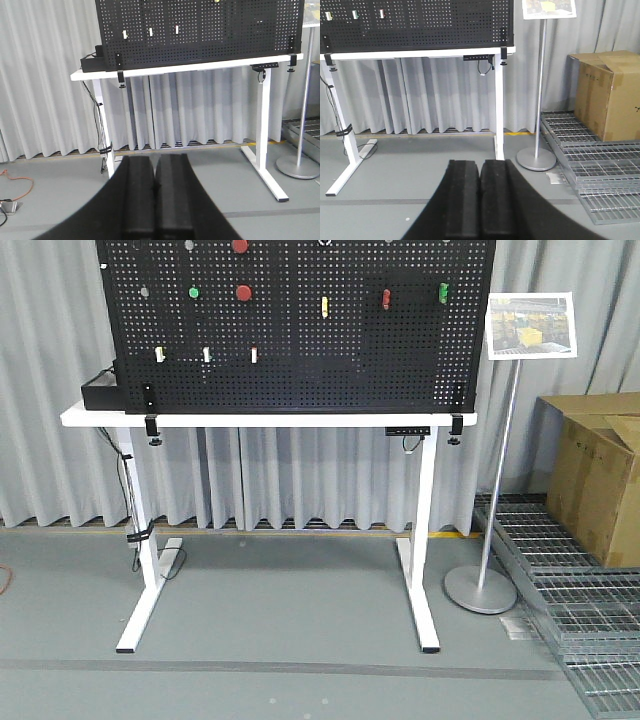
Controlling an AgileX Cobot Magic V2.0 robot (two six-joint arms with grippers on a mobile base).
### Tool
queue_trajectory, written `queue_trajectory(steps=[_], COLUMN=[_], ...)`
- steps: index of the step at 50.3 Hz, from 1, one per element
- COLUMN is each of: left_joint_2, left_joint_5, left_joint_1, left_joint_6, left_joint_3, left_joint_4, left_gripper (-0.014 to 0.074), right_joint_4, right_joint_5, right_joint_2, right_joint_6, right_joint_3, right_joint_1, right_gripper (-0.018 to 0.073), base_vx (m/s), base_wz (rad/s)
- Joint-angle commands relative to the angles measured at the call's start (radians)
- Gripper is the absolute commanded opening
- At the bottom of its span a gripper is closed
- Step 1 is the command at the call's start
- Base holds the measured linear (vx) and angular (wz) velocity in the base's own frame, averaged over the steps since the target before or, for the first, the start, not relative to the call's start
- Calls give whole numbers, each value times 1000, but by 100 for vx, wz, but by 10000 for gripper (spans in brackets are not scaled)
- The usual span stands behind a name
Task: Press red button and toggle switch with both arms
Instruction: 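Drive the base forward toward the black pegboard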
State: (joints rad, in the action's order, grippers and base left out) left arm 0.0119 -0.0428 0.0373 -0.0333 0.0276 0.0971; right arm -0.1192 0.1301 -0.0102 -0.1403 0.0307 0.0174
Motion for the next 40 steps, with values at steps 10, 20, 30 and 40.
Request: queue_trajectory(steps=[10, 20, 30, 40], left_joint_2=[15, 15, 15, 15], left_joint_5=[84, 84, 84, 84], left_joint_1=[0, 0, 0, 0], left_joint_6=[0, 0, 0, 0], left_joint_3=[35, 35, 35, 35], left_joint_4=[-6, -6, -6, -6], left_gripper=[2, 2, 2, 2], right_joint_4=[-8, -8, -8, -8], right_joint_5=[-86, -86, -85, -86], right_joint_2=[-15, -15, -15, -15], right_joint_6=[2, 2, 2, 2], right_joint_3=[11, 11, 11, 11], right_joint_1=[0, 0, 0, 0], right_gripper=[-3, -3, -3, -3], base_vx=[2, 1, 3, 12], base_wz=[-1, -1, 0, 2])
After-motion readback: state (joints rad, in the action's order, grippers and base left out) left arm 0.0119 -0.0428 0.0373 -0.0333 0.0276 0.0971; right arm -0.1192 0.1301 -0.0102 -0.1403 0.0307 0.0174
